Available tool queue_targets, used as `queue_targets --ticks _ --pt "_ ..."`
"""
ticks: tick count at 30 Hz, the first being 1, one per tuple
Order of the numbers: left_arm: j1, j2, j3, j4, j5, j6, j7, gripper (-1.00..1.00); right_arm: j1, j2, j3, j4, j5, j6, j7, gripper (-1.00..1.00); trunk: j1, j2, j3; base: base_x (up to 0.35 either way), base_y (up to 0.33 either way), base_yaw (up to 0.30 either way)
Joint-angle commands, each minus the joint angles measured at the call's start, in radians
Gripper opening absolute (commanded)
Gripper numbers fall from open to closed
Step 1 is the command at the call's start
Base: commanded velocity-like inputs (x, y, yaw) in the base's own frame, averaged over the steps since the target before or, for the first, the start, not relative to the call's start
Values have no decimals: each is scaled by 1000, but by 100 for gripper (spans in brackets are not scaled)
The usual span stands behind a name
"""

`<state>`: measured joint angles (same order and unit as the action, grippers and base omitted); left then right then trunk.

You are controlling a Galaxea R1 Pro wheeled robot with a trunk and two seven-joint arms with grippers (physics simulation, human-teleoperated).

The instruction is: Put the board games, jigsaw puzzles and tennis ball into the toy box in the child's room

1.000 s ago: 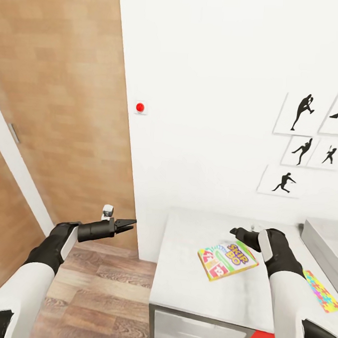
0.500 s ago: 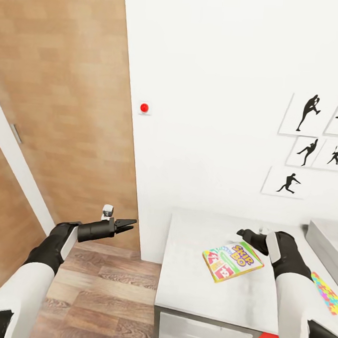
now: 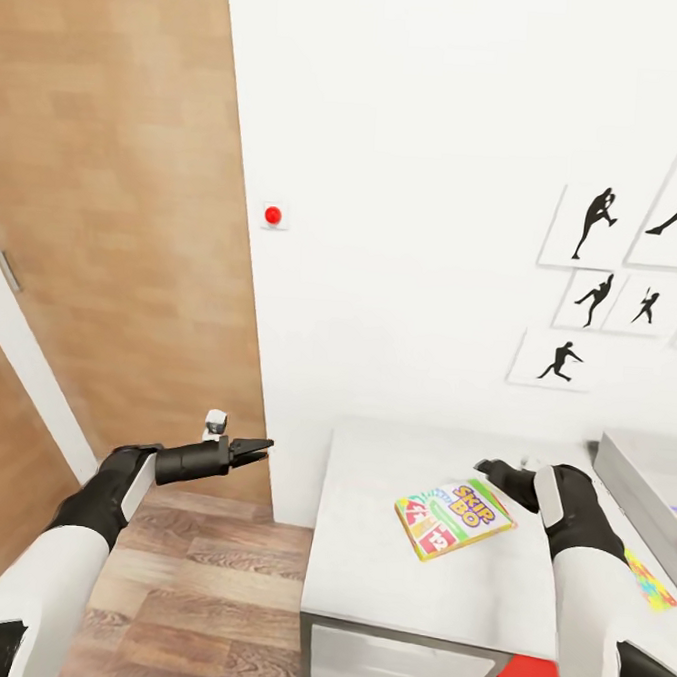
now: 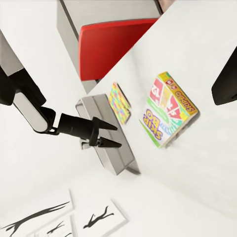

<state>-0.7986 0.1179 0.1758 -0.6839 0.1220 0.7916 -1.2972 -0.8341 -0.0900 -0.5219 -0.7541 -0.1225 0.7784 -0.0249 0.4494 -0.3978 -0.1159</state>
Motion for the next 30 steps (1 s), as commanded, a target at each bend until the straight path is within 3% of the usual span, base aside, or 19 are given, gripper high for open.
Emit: queue_targets --ticks 1,19,30 --pt "-1 0 0 0 2 9 -2 100 -1 1 -2 -1 -6 2 -3 100 1 -2 -2 0 0 -242" --pt "-1 1 1 0 1 9 -2 100 0 1 -1 -2 -3 -3 -4 100 1 -2 -2 87 40 -39" --pt "1 28 -3 0 3 11 -5 100 -1 4 0 -1 -3 -5 -4 100 1 -2 -2 21 12 0"
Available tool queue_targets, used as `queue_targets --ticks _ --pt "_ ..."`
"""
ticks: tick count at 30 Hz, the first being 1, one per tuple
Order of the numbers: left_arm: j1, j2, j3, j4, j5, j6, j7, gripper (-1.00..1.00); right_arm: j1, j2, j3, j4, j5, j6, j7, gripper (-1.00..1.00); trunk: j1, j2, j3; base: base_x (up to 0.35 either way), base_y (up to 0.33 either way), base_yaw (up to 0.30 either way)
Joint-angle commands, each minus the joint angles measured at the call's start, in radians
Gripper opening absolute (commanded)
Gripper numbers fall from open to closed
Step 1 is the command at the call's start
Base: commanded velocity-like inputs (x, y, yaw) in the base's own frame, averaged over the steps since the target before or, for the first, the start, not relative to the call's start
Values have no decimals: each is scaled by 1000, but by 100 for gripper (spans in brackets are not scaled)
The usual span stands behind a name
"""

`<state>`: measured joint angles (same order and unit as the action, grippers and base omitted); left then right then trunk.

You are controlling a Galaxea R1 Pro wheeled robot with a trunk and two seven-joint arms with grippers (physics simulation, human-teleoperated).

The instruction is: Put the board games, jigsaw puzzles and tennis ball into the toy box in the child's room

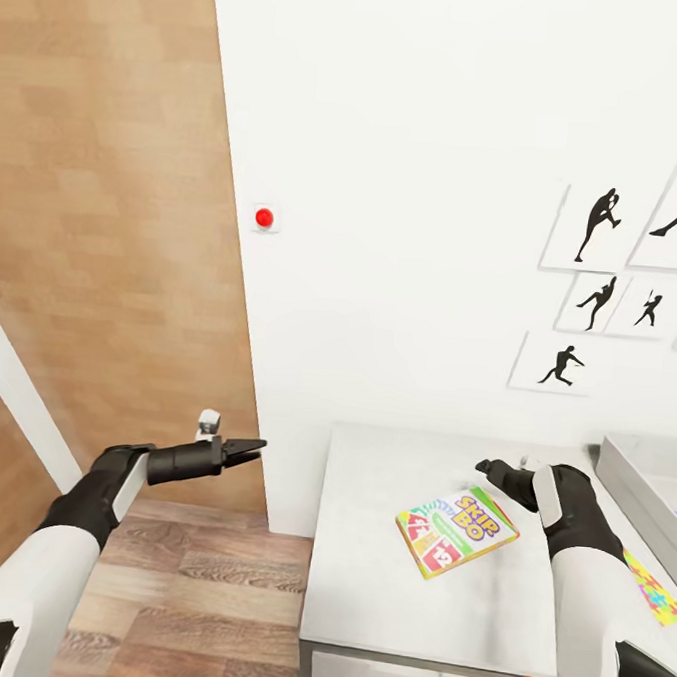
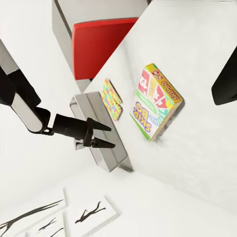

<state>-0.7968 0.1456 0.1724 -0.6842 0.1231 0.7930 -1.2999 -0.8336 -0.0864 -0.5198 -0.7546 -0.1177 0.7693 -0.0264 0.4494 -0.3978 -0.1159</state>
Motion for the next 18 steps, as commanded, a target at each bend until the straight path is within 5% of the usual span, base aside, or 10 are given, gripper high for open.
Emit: queue_targets --ticks 1,7,14,18 --pt "-1 1 -1 0 2 10 -3 100 -1 0 -2 -1 -8 4 -3 100 1 -2 -2 2 1 0" --pt "2 8 -21 -1 -1 21 -49 100 -2 -3 -2 -3 -7 5 -3 100 1 -2 -2 0 0 0" --pt "5 32 -173 -4 -10 29 -214 100 -2 -5 -2 -6 -7 6 -3 100 1 -2 -2 0 0 0" --pt "5 43 -214 -4 -11 25 -257 100 -2 -5 -2 -7 -7 7 -3 100 1 -2 -2 0 0 0"
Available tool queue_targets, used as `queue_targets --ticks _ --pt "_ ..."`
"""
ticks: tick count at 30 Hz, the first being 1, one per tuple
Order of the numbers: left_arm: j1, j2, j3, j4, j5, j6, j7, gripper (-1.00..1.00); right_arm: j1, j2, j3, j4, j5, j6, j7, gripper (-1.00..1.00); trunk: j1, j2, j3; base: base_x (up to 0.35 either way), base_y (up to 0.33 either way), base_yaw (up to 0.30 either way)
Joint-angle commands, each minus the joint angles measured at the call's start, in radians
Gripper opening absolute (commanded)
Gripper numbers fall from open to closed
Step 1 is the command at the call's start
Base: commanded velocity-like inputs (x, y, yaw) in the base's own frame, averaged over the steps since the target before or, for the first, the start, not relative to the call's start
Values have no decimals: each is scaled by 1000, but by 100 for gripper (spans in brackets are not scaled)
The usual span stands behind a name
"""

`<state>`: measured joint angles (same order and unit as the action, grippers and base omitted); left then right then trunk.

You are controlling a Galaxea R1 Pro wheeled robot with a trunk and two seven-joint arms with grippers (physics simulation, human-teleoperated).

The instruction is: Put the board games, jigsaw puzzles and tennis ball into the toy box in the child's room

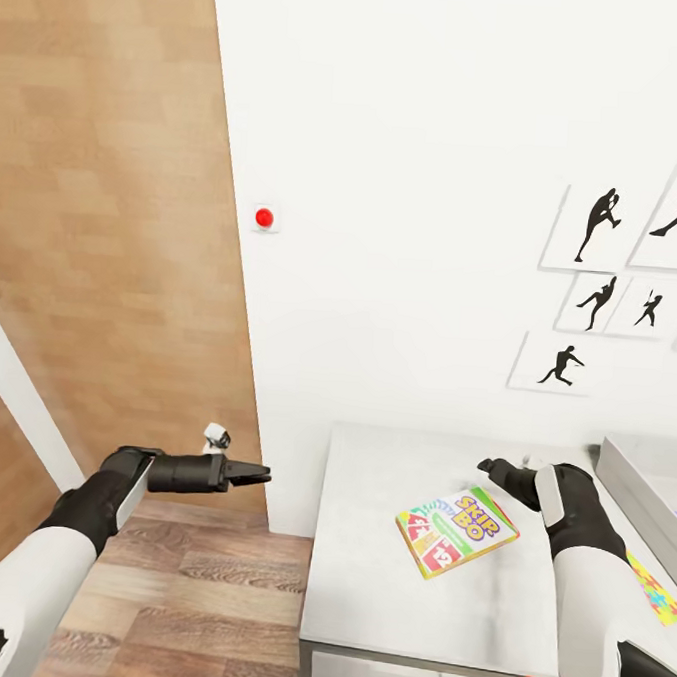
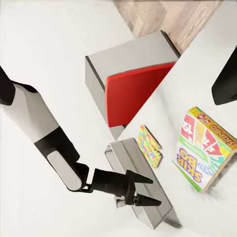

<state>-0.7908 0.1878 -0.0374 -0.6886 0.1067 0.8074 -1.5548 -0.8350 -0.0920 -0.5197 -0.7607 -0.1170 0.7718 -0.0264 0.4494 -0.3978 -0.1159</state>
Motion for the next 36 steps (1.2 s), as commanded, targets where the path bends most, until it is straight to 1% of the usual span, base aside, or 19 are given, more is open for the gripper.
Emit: queue_targets --ticks 1,8,21,30,36 --pt "-1 2 -8 0 5 10 -6 100 -1 0 -2 -1 -8 4 -3 100 1 -2 -2 0 0 0" --pt "-1 8 -19 0 4 8 -16 100 -1 0 -2 -2 -6 3 -3 100 1 -2 -2 13 19 0" --pt "-1 7 -19 0 4 5 -16 100 -1 -2 -3 -1 -4 1 -3 100 1 -2 -4 41 37 0" --pt "-1 10 -19 0 4 4 -16 100 -2 -3 -4 -1 -3 2 -4 100 1 -2 -13 1 1 -2" --pt "-1 10 -19 0 4 4 -16 100 -1 -3 -4 0 -3 3 -4 100 1 -2 -21 0 0 -63"
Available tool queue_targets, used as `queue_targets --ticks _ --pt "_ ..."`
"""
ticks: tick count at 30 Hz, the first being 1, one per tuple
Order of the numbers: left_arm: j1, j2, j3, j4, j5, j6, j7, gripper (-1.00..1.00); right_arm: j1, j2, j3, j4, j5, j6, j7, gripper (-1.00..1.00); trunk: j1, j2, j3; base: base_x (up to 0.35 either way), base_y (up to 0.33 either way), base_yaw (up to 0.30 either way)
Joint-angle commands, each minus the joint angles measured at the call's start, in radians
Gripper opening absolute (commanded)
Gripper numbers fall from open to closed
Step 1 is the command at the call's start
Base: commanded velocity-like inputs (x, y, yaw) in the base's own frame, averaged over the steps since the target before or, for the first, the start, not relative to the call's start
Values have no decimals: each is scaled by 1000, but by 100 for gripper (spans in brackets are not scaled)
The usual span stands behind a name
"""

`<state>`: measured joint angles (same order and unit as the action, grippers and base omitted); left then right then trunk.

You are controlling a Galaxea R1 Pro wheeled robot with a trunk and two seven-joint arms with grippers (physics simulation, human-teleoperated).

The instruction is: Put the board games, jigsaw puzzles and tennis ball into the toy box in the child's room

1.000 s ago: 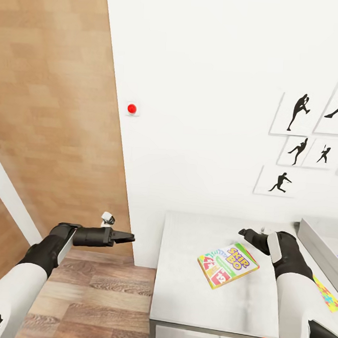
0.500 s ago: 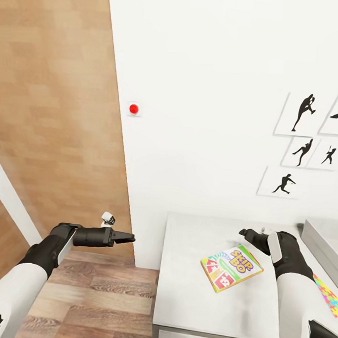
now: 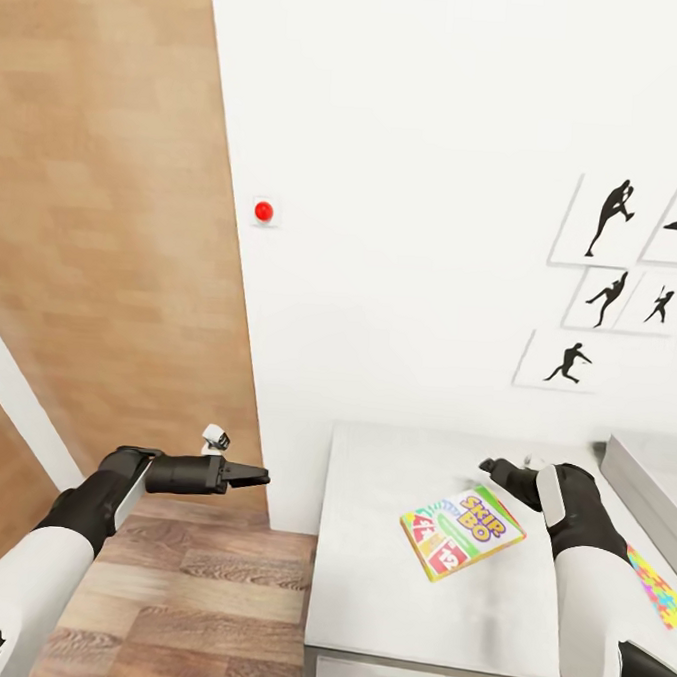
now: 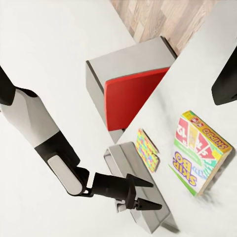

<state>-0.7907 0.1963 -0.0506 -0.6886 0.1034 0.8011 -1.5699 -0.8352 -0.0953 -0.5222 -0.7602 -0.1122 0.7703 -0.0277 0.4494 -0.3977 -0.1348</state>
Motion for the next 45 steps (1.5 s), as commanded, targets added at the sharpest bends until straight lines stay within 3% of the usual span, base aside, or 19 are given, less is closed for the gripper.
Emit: queue_targets --ticks 1,16,45 --pt "-1 1 -5 0 7 11 -1 100 -1 0 -2 -1 -7 4 -3 100 1 -2 -4 0 0 -96" --pt "-1 -1 -5 0 7 10 3 100 -2 0 -2 -3 -4 3 -3 100 1 -2 -23 22 -6 -106" --pt "-1 -1 -5 0 7 12 5 100 -3 2 -1 -11 0 -5 -3 100 1 -2 -30 46 13 -5"
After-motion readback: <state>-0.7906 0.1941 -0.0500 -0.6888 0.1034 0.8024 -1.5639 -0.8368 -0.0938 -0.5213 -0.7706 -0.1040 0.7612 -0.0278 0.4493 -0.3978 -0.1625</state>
